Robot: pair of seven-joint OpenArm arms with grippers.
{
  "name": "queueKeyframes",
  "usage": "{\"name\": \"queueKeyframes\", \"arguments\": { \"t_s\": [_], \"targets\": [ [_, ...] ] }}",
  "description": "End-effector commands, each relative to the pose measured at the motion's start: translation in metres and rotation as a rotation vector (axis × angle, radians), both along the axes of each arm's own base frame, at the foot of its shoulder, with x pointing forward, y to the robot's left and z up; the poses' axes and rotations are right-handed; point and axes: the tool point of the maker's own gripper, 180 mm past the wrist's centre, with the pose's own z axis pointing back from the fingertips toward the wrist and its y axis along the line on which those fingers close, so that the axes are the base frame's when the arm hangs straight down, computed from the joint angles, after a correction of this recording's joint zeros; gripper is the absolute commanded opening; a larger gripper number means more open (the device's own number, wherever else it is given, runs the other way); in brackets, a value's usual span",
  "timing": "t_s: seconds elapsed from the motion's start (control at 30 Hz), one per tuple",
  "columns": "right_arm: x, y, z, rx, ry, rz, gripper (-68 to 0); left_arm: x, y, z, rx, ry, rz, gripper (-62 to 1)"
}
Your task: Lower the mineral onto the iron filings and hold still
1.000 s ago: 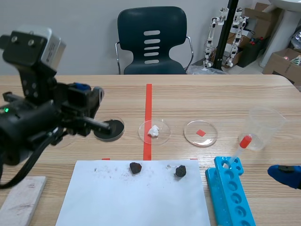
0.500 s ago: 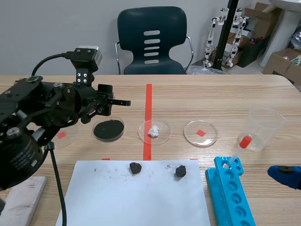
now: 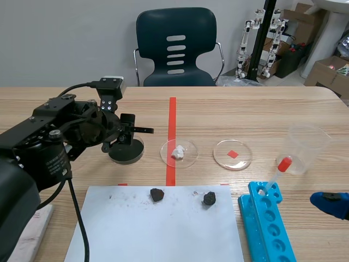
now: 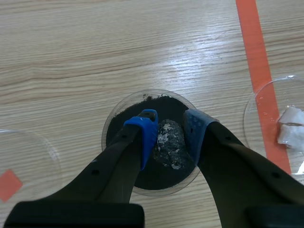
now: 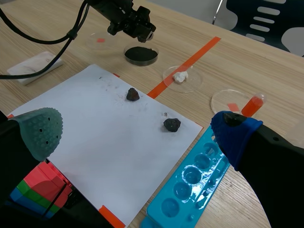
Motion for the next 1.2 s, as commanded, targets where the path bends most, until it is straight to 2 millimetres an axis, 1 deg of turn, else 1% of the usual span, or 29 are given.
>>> {"name": "queueKeyframes", "arguments": {
  "t_s": [0.0, 0.2, 0.63, 0.9, 1.17],
  "targets": [
    [0.003, 0.0, 0.007, 0.022, -0.021, -0.006, 0.4, 0.013, -0.006, 0.017, -0.014, -0.057, -0.005, -52.4],
    [0.003, 0.0, 0.007, 0.022, -0.021, -0.006, 0.4, 0.011, -0.006, 0.004, -0.018, -0.049, 0.003, -52.4],
    [0.003, 0.0, 0.007, 0.022, -0.021, -0.006, 0.4, 0.003, 0.001, -0.021, -0.011, -0.026, 0.02, -52.4],
    [0.003, 0.0, 0.007, 0.022, -0.021, -0.006, 0.4, -0.002, 0.003, -0.032, -0.013, -0.009, 0.028, -52.4],
    [0.003, 0.0, 0.007, 0.022, -0.021, -0.006, 0.4, -0.003, 0.004, -0.034, -0.012, -0.006, 0.03, -52.4]
  ]
}}
